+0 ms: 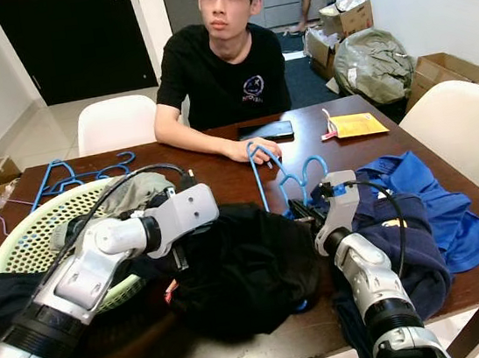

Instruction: Hang hanger

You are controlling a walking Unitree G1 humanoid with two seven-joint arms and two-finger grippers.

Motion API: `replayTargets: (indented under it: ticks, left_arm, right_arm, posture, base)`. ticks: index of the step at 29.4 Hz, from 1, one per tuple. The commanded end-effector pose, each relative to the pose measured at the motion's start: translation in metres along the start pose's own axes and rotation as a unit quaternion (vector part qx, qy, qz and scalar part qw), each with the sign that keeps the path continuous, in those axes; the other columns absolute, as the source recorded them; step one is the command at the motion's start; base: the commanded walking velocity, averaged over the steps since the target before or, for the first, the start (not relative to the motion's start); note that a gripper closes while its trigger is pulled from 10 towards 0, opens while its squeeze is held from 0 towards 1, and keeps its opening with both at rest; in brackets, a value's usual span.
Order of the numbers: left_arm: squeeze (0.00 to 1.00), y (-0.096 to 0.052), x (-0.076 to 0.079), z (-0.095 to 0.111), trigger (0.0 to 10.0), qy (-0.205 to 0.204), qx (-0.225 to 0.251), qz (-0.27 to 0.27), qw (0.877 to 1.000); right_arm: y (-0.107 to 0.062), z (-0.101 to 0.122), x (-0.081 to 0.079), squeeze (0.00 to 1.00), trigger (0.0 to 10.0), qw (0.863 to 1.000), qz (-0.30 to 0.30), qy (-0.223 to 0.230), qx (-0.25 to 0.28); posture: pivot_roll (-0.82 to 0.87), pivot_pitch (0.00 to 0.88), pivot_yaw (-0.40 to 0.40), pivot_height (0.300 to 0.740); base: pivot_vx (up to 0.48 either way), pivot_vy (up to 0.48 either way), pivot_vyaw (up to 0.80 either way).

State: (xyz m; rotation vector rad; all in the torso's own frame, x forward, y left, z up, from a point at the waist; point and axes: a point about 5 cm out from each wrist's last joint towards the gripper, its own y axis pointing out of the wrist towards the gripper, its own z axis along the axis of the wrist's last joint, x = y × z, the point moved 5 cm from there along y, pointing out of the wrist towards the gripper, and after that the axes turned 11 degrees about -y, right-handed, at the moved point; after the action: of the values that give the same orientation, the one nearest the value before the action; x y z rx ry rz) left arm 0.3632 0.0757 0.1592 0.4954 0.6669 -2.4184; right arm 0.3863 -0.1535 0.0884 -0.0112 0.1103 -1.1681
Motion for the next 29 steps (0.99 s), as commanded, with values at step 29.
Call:
replayTargets:
  ticks: [29]
  left_arm:
    - [0.00, 0.0041, 0.0130, -0.0009, 10.0, 0.004, -0.004, -0.021, 1.000]
  right_arm:
    - [-0.0072, -0.0193, -0.0006, 0.00, 10.0, 0.999, -0.001, -0.003, -0.034]
  posture:
    - [0.10, 0.000, 0.023, 0.740]
  base:
    - [0.000, 0.000, 0.00]
